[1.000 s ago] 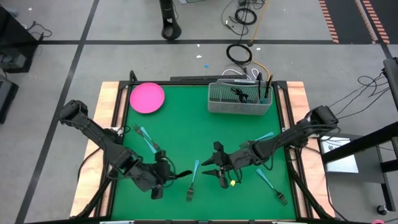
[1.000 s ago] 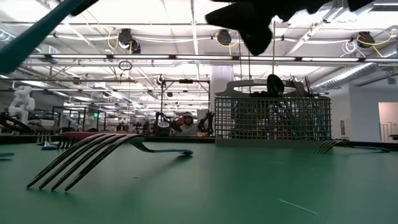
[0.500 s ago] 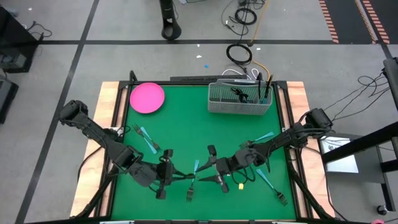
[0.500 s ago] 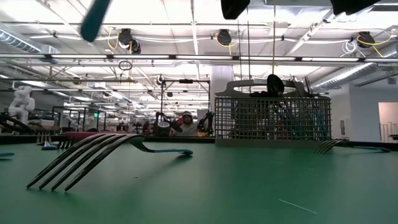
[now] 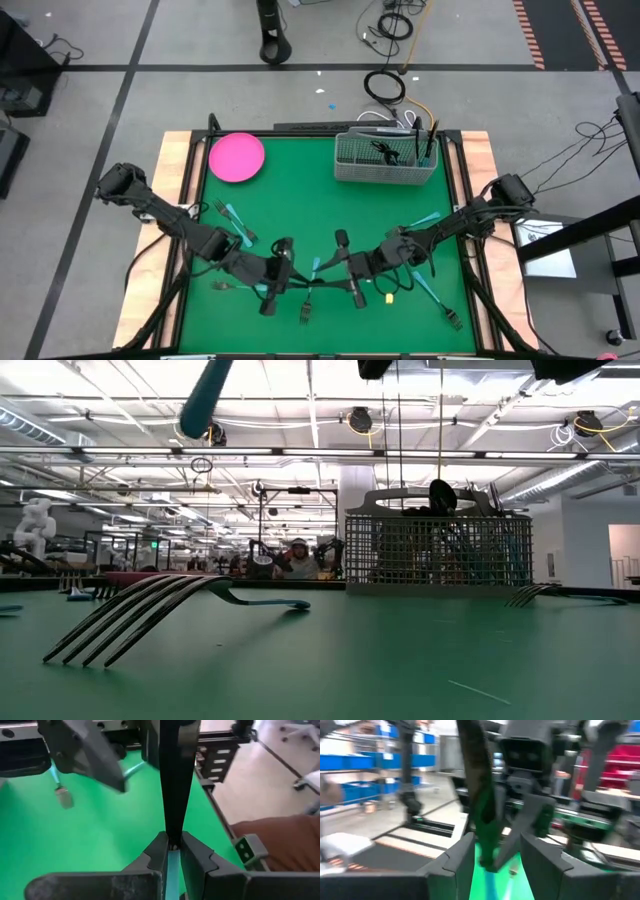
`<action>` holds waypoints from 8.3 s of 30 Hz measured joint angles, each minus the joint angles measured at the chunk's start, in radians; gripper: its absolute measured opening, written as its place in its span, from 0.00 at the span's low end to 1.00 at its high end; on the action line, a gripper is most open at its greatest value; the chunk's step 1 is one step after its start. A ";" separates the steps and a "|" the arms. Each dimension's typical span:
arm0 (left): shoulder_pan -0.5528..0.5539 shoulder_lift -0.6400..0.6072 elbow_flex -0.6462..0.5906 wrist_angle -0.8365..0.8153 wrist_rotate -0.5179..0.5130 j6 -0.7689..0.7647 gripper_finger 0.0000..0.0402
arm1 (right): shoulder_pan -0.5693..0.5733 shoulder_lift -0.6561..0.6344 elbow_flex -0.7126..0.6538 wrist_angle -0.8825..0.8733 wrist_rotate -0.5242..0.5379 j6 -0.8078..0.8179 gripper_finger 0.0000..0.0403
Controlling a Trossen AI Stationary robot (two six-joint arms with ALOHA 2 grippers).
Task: Sort silverware
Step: Put the black knife into the cutlery rack with the other black knives, then put the bottom right black fork into the cutlery rack
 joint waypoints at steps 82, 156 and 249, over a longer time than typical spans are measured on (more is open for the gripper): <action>0.279 -0.373 -0.415 0.194 0.049 0.425 0.50 | -0.803 -0.766 0.227 -1.407 0.236 0.176 0.00; 0.271 -0.594 -0.534 -0.067 -0.214 0.188 0.50 | -0.924 -0.903 -0.084 -1.145 0.094 0.333 0.31; -0.062 -0.528 -0.450 -0.129 -0.343 -0.020 0.40 | 0.329 -0.185 0.135 -1.886 -0.341 1.570 0.31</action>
